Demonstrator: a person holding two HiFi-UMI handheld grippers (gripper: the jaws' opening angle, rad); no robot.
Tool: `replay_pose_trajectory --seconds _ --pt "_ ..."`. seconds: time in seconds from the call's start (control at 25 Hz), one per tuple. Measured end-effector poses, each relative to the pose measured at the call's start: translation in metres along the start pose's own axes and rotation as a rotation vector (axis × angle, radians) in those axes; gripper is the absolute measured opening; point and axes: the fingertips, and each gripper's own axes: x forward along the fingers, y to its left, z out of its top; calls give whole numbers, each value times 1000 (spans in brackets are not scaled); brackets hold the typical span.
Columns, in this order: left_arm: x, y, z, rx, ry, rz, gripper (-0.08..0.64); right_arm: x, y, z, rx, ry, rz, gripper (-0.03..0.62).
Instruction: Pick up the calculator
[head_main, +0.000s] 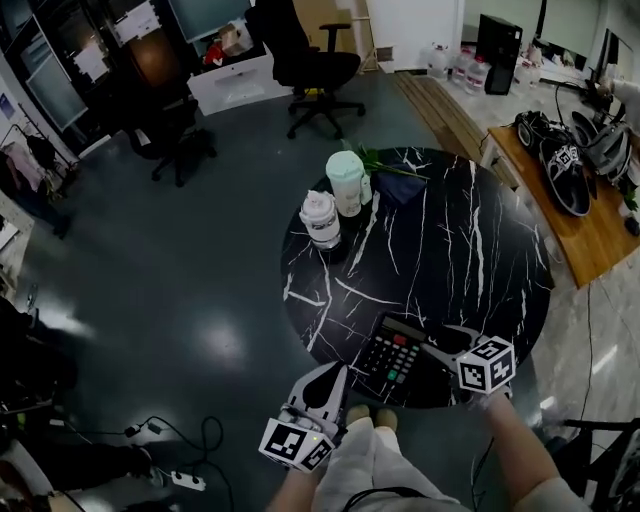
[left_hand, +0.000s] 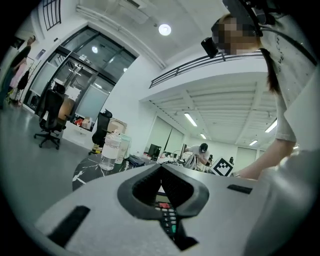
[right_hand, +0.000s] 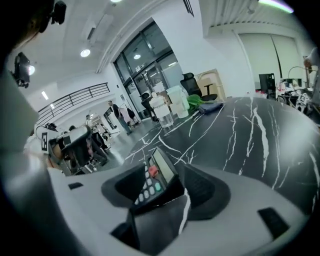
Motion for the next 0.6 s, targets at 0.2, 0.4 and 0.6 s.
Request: replay_pose_trajectory --seconds 0.2,0.4,0.6 --pt "19 29 -8 24 -7 21 5 21 -8 -7 79 105 98 225" --pt "52 64 -25 41 -27 33 5 34 -5 -14 155 199 206 224" --pt "87 76 -36 81 -50 9 5 47 1 -27 167 313 305 224"
